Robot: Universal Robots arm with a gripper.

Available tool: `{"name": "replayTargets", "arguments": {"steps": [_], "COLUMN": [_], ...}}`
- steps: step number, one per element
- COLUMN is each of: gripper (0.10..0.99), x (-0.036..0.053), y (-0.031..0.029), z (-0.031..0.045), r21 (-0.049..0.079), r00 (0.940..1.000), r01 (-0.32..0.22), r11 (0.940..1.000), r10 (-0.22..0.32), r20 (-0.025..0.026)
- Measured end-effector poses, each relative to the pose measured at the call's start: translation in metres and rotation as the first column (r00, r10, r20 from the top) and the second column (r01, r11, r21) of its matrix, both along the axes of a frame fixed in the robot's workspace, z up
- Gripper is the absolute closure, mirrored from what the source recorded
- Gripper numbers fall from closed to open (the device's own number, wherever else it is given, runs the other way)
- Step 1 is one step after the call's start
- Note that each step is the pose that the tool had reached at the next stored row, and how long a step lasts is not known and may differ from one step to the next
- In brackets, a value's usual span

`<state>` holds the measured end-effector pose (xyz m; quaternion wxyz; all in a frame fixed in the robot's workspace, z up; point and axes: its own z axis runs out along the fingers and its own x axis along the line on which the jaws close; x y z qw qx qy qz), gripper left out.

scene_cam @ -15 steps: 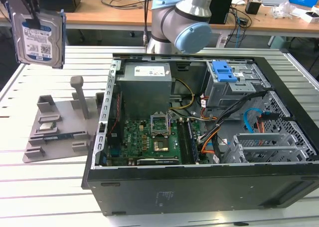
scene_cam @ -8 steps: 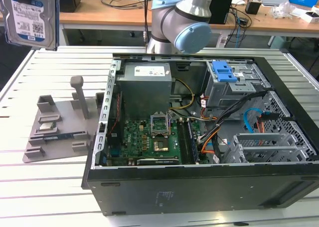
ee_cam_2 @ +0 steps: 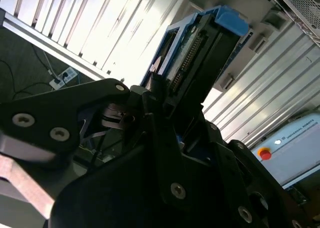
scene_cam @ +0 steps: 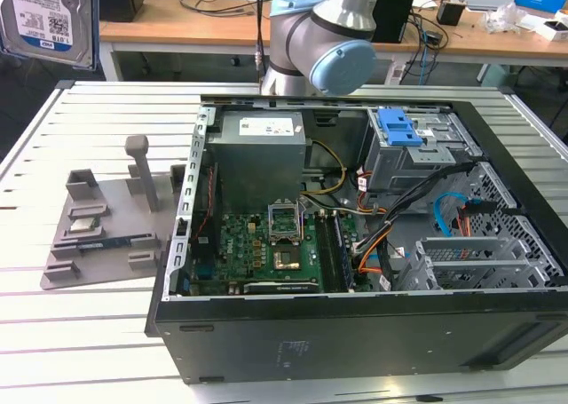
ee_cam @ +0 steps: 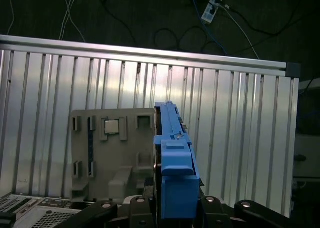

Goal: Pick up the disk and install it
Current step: 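Pick up the disk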

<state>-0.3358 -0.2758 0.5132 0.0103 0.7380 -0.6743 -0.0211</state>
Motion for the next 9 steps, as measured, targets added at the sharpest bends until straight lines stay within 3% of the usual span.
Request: {"name": "replayTargets", "arguments": {"steps": [5,9], "gripper": [0.722,0.722], "x": [0.0061,0.0205], "y": [0.0000,0.0000], "z": [0.0001,0.0000], "r21": [0.000,0.000], "r00": [1.0000,1.0000], "r01": [0.000,0.000], "r11": [1.0000,1.0000], "r10": [0.000,0.000], "r20": [-0.0001,0.0001]}}
